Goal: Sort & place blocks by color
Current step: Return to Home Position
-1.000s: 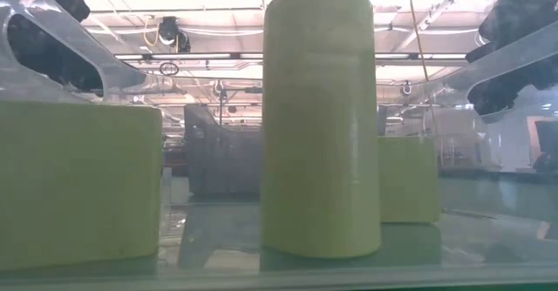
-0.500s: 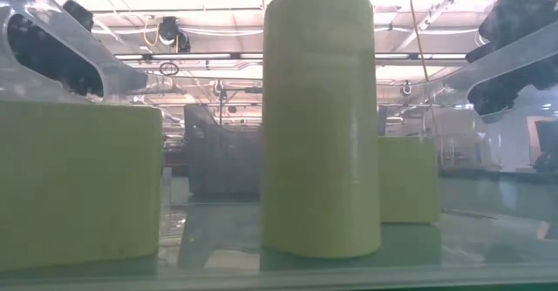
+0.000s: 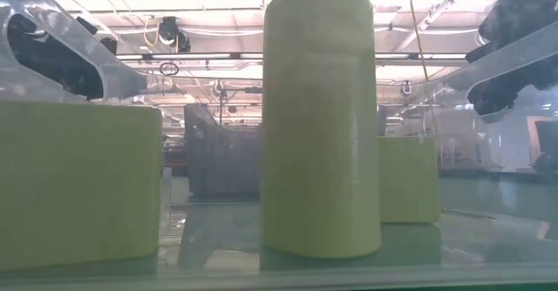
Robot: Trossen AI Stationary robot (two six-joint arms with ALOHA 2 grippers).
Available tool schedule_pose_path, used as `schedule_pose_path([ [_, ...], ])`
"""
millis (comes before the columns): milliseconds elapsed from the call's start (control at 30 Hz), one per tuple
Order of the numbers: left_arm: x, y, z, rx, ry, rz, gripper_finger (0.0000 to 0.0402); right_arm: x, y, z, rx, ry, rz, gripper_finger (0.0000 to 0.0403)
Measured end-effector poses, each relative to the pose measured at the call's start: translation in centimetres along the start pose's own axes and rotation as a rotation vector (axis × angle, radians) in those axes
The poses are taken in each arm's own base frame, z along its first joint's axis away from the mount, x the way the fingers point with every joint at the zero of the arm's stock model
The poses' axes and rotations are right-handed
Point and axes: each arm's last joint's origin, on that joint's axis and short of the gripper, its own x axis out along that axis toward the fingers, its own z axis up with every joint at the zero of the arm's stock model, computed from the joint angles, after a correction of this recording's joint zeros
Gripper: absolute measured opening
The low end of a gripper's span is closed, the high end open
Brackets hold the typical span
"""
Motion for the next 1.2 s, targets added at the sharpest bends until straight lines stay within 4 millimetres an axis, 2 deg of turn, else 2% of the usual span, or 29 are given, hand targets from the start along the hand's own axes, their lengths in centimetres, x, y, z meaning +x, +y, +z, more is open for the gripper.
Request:
schedule_pose_path([
  [267, 0.4, 1.8, 0.8, -0.128, -0.071, 0.089, 0.0163, 0.0, 0.0, 0.0, 0.000, 0.000, 0.000, 0.0157],
  [500, 0.8, 3.3, 0.8, -0.270, -0.105, 0.233, 0.0163, 0.0, 0.0, 0.0, 0.000, 0.000, 0.000, 0.0157],
  [633, 0.9, 3.7, 0.8, -0.278, -0.110, 0.277, 0.0163, 0.0, 0.0, 0.0, 0.000, 0.000, 0.000, 0.0157],
  [1200, 0.9, 3.7, 0.8, -0.269, -0.110, 0.281, 0.0163, 0.0, 0.0, 0.0, 0.000, 0.000, 0.000, 0.0157],
])
